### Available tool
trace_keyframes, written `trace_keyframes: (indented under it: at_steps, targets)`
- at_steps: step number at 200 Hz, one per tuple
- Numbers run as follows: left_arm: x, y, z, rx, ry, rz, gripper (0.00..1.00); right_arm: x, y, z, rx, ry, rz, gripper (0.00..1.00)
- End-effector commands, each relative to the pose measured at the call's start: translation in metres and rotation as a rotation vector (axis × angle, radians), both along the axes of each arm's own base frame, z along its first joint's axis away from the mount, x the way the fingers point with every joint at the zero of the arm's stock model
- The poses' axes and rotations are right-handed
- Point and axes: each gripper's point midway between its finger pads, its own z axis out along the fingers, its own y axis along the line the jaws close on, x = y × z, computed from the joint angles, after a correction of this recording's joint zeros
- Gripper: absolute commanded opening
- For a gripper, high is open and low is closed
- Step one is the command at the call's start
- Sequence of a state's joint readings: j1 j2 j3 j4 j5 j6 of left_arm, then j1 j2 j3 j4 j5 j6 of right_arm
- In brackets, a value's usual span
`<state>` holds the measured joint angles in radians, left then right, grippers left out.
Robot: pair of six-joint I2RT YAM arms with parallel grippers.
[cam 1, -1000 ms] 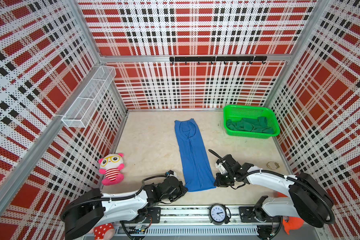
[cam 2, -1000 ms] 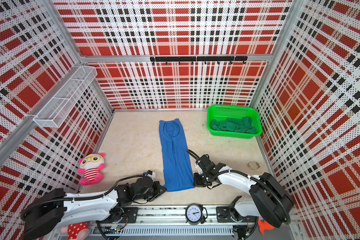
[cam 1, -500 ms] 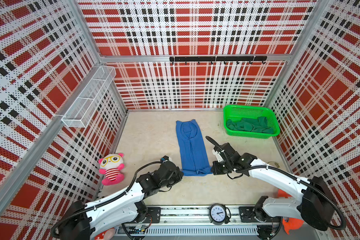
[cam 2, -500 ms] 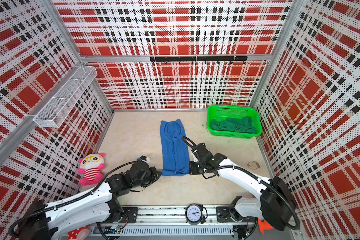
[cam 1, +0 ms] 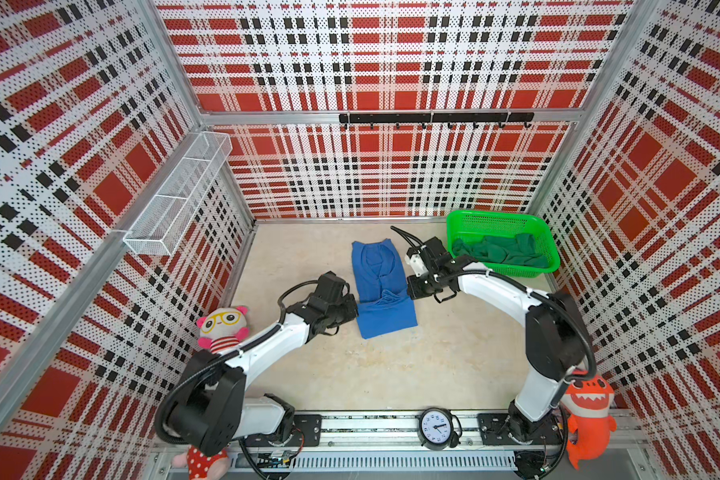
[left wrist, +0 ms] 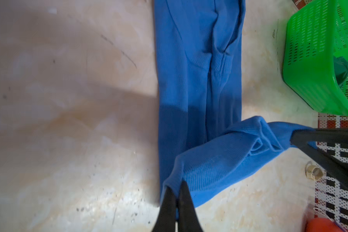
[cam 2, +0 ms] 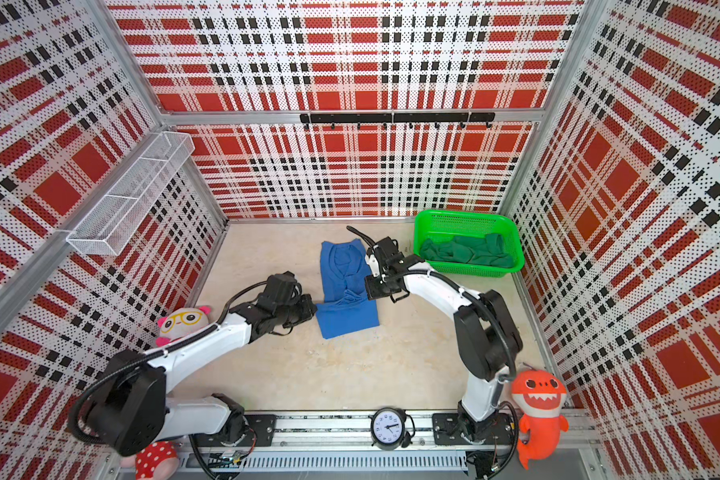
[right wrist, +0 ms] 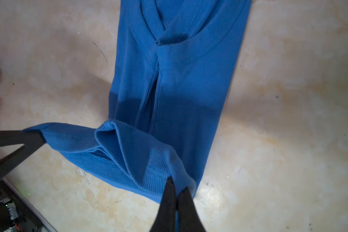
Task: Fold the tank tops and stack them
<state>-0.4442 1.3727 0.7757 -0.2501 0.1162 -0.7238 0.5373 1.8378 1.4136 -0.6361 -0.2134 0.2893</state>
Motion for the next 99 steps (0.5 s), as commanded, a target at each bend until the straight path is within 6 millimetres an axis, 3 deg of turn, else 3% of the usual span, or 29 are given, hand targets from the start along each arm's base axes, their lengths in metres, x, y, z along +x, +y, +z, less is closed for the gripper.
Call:
trace_keyframes:
  at_steps: [1, 62, 67, 76, 81, 90, 99]
  targets:
    - [0.031, 0.002, 0.011, 0.034, -0.08, -0.066, 0.0, 0.018, -0.001, -0.003, -0.033, -0.016, 0.064, 0.0]
    - [0.1, -0.013, -0.006, 0.052, -0.099, -0.124, 0.0, 0.073, -0.002, -0.022, -0.025, -0.005, 0.027, 0.0]
    - [0.106, -0.015, -0.008, 0.051, -0.1, -0.129, 0.0, 0.077, -0.002, -0.021, -0.019, -0.01, 0.024, 0.04]
    - [0.118, -0.018, -0.01, 0.05, -0.103, -0.135, 0.0, 0.088, -0.001, -0.02, -0.001, -0.028, 0.016, 0.23]
    - [0.124, -0.02, -0.011, 0.047, -0.106, -0.139, 0.1, 0.092, 0.0, -0.017, 0.011, -0.04, 0.016, 0.32]
    - [0.135, -0.021, -0.011, 0.045, -0.112, -0.142, 0.41, 0.102, 0.002, -0.01, 0.028, -0.064, 0.011, 0.51]
    - [0.146, -0.016, -0.007, 0.052, -0.115, -0.135, 0.55, 0.111, 0.0, 0.0, 0.034, -0.097, 0.005, 0.61]
